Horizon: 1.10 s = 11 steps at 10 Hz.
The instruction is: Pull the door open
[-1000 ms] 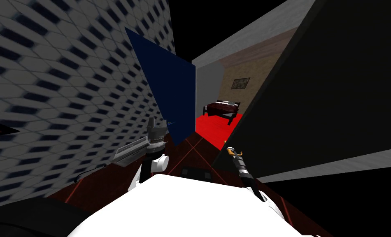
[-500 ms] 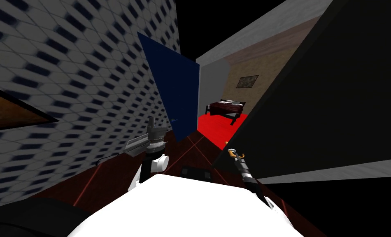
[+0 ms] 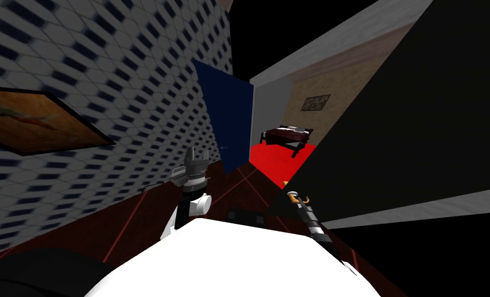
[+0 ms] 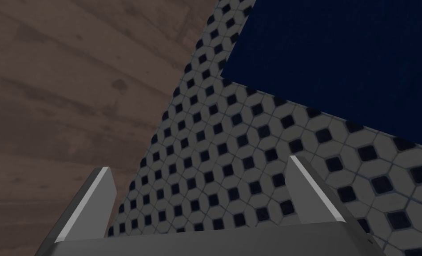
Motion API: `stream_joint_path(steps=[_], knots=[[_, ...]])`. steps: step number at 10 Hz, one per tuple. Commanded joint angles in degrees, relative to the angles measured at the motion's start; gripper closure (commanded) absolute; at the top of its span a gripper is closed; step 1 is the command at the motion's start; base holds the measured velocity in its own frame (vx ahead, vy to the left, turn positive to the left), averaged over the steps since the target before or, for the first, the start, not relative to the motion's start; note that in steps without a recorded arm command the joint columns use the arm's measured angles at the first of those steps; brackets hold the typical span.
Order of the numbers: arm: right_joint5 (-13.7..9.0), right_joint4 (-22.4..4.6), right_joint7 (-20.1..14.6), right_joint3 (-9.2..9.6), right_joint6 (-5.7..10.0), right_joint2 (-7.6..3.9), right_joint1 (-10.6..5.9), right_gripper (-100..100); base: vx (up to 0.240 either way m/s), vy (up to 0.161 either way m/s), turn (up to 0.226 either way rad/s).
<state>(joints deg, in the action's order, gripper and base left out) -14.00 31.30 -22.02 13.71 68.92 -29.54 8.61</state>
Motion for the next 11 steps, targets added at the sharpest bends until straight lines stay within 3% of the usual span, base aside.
stream_joint_path(steps=[1, 5, 11], knots=[[0.0, 0.0, 0.0, 0.00, 0.00, 0.00, 0.00, 100, -0.096, -0.011, 0.017], [0.3, -0.2, 0.8, -0.85, -2.09, 1.05, -1.83, 100, -0.187, -0.059, 0.142], [0.7, -0.4, 2.5, -2.71, -6.44, 3.05, -5.75, 100, -0.219, -0.075, 0.177]])
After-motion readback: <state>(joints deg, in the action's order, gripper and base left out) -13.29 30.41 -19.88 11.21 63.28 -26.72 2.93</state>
